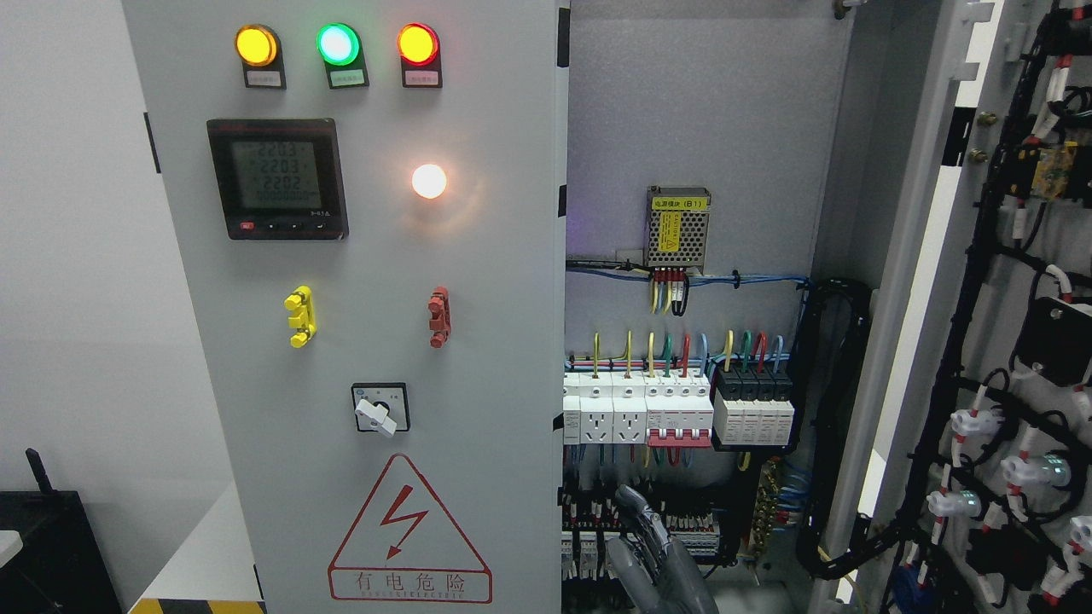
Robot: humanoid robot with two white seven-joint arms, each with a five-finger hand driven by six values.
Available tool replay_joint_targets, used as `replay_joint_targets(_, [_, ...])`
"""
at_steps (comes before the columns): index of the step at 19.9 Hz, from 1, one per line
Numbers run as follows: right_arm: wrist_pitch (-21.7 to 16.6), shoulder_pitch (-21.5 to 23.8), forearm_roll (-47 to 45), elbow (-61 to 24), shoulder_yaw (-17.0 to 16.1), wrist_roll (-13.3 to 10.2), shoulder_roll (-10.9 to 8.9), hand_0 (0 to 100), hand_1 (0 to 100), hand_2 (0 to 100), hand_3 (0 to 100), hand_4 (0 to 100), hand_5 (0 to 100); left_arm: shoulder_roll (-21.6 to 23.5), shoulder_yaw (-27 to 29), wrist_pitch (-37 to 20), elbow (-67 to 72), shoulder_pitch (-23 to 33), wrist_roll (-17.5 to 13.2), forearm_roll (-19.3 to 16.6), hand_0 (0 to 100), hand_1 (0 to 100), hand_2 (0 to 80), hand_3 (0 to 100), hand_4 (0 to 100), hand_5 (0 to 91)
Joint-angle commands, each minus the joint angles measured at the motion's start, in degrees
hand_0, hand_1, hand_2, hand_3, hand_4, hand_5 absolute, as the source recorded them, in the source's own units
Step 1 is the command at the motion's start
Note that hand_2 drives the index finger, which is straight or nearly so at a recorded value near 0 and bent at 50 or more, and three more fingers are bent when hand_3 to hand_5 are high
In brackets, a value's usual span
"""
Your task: Open door with both hands
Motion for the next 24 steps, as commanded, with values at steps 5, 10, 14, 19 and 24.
replay_joint_targets(5, [0.2,-3.2,-0.3,4.6,0.6,3.5,-0.13,12,39,0,0,0,0,0.0,-0.7,0.0,0.0,0.0,0.0,0.0,12,39,0.0,0,0,0.0])
replay_joint_targets(10, [-0.2,-3.3,-1.4,4.1,0.8,5.0,-0.13,12,39,0,0,0,0,0.0,-0.7,0.0,0.0,0.0,0.0,0.0,12,39,0.0,0,0,0.0])
replay_joint_targets(14, [-0.2,-4.3,-1.5,4.2,0.8,7.3,-0.22,12,39,0,0,0,0,0.0,-0.7,0.0,0.0,0.0,0.0,0.0,12,39,0.0,0,0,0.0])
replay_joint_targets(19, [-0.1,-5.6,-1.7,4.5,0.8,9.2,-0.31,12,39,0,0,0,0,0.0,-0.7,0.0,0.0,0.0,0.0,0.0,12,39,0.0,0,0,0.0])
replay_joint_targets(24, [0.3,-5.8,-5.9,4.7,0.8,10.5,-0.4,12,39,0,0,0,0,0.0,-0.7,0.0,0.0,0.0,0.0,0.0,12,39,0.0,0,0,0.0])
